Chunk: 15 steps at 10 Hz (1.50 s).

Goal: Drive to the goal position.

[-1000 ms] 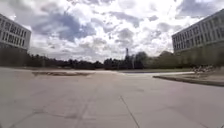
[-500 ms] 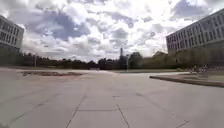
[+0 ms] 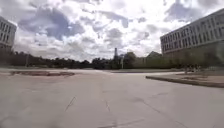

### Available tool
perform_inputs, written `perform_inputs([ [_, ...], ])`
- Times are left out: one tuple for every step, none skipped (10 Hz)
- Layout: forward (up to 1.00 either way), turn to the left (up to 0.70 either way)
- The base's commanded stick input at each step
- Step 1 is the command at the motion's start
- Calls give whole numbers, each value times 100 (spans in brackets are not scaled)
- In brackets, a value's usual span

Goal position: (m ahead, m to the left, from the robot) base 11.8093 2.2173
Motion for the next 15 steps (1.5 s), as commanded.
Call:
perform_inputs([
  [100, -24],
  [100, -24],
  [100, -20],
  [100, -3],
  [100, 0],
  [100, 0],
  [100, 0],
  [100, 0],
  [100, 0],
  [100, 0],
  [100, 0],
  [100, 0],
  [100, 0],
  [100, 0],
  [100, 0],
])
